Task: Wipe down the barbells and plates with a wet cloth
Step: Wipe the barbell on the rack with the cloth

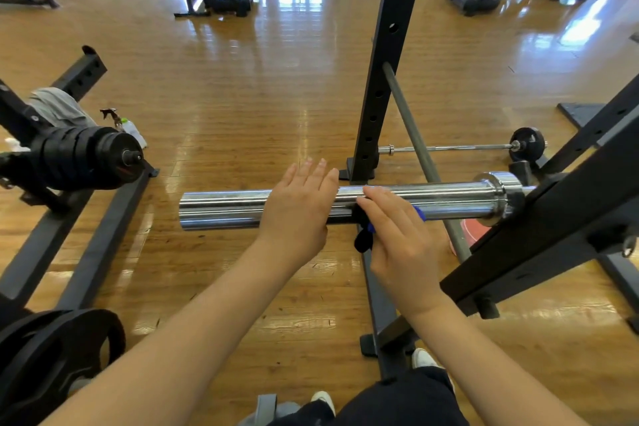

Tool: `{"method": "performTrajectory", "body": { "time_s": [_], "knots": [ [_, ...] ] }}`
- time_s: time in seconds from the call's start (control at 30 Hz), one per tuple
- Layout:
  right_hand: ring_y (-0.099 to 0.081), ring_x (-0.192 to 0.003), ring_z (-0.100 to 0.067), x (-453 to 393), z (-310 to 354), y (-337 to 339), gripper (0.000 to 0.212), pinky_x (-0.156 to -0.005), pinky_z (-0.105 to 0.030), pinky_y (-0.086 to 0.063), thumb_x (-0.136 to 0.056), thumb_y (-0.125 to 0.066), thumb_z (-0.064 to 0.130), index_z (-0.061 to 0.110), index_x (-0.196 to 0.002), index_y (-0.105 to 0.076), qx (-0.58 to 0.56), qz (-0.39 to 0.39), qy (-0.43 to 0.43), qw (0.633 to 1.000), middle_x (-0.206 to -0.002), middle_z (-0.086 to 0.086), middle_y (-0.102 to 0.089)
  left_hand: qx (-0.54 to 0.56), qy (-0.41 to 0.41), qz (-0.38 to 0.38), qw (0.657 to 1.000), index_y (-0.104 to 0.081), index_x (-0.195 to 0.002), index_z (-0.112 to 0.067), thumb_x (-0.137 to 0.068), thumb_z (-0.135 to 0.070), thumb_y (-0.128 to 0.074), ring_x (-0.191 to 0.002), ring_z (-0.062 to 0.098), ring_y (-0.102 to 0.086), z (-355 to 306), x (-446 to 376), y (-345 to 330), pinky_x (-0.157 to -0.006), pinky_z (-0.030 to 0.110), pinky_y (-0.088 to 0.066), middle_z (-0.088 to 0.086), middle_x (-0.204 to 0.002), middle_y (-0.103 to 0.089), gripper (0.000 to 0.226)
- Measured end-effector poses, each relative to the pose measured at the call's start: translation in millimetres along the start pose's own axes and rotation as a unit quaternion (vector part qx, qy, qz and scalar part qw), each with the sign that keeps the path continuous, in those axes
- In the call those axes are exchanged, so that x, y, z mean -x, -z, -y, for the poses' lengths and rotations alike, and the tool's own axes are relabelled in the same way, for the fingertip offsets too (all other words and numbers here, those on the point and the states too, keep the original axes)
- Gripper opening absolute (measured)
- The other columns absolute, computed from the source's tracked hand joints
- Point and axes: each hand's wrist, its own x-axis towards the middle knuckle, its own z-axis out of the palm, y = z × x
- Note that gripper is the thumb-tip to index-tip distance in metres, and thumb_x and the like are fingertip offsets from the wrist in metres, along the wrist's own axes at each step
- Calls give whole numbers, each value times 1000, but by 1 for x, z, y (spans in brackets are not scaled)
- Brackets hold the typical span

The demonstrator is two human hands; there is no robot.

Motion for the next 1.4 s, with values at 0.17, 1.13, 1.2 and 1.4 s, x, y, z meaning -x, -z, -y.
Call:
{"method": "performTrajectory", "body": {
  "time_s": [0.17, 1.13, 1.2, 1.4],
  "knots": [
    [-50, -120, -27, -5, 0, -15, 35, -105, -38, -39, -85, -47, -3, -3, -116, -63, 13, 37, 33, 999, -120, -18, -63, 81, -12, 98, 992, -26, -146, -23, -80, -31, -65, -135, 16, -37, 10, -17, 18, -100, 33, -39, -3, -149, -36, 77],
    [-51, -115, -22, -13, -11, 24, 38, -102, -34, -40, -86, -40, 6, -4, -115, -63, 24, -12, -104, 994, -117, -17, -64, 0, -35, 26, 999, -9, -151, -12, -80, -34, -68, -145, 21, -13, 8, -14, 2, -117, 36, -9, 6, -158, -15, 96],
    [-54, -114, -23, -25, 6, 21, 36, -103, -33, -41, -85, -44, 5, -3, -115, -63, 22, -1, -88, 996, -117, -16, -64, -36, -33, -39, 998, -14, -149, -5, -74, -29, -74, -144, 27, -19, 8, -7, -6, -116, 39, -9, 14, -155, -23, 99],
    [-60, -112, -28, -19, 10, -5, 38, -102, -36, -43, -82, -46, 3, -1, -115, -64, 36, 76, -24, 996, -116, -15, -65, -54, -41, -172, 983, -33, -137, 0, -65, -12, -82, -132, 36, -41, 5, 3, -23, -111, 48, -18, 21, -141, -45, 88]
  ]
}}
